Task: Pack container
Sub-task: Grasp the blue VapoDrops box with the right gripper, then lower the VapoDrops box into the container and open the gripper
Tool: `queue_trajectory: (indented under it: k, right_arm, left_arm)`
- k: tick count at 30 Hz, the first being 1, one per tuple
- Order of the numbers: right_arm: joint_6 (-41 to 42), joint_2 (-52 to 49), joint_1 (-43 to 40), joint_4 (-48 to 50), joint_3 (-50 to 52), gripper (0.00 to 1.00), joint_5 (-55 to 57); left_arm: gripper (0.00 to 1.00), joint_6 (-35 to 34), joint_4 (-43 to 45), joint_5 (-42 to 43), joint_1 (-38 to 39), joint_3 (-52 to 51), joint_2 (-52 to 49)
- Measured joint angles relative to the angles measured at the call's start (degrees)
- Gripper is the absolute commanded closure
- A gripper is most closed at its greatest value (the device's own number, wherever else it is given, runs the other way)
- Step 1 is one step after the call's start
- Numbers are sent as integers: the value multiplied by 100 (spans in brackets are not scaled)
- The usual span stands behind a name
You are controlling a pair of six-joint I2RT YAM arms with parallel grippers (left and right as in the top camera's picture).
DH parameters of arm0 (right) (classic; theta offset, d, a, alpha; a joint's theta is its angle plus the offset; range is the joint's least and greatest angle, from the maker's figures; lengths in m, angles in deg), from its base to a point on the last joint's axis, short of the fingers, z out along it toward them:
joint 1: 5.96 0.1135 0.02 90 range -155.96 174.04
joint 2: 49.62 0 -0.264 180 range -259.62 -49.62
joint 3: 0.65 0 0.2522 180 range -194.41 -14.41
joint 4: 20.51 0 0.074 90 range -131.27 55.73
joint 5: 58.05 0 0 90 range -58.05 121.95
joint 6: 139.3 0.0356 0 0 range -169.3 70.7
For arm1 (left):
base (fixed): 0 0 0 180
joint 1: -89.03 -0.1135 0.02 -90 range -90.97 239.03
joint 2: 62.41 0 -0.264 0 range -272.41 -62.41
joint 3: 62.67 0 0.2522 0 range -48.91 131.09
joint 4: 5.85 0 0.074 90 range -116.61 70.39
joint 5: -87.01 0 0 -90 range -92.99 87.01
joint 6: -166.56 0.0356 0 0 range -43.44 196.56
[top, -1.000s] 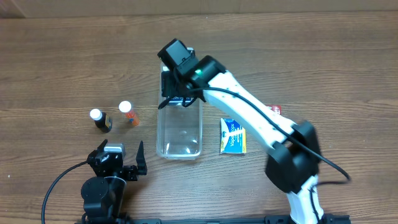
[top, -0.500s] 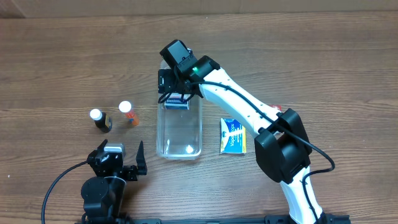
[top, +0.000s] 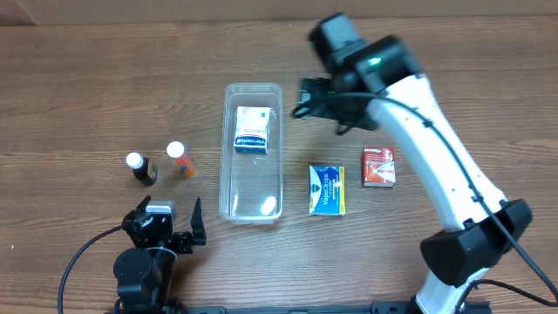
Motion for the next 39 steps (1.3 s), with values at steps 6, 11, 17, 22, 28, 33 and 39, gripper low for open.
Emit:
queue_trajectory:
  k: [6,11,17,22,28,33,39]
  right_arm:
    - [-343,-94,107,245,1762,0,-166]
    - [-459,-245,275,1370,3440,0,-527]
    - [-579,-249,275,2000,4065,3,-938]
    - [-590,-249,275,2328,4229,32,-1069]
    - [-520,-245,275,1755,3904,33,-863]
    - [-468,-162,321,715,2035,33,-450]
    - [-269,221,894,833,562,32,-348]
  left_arm:
    - [0,0,0,0,0,0,0]
    - [0,0,-2,0,0,0,0]
    - [0,0,-2,0,0,0,0]
    - [0,0,-2,2,0,0,0]
    - [0,0,0,0,0,0,0]
    - [0,0,-2,0,0,0,0]
    - [0,0,-2,0,0,0,0]
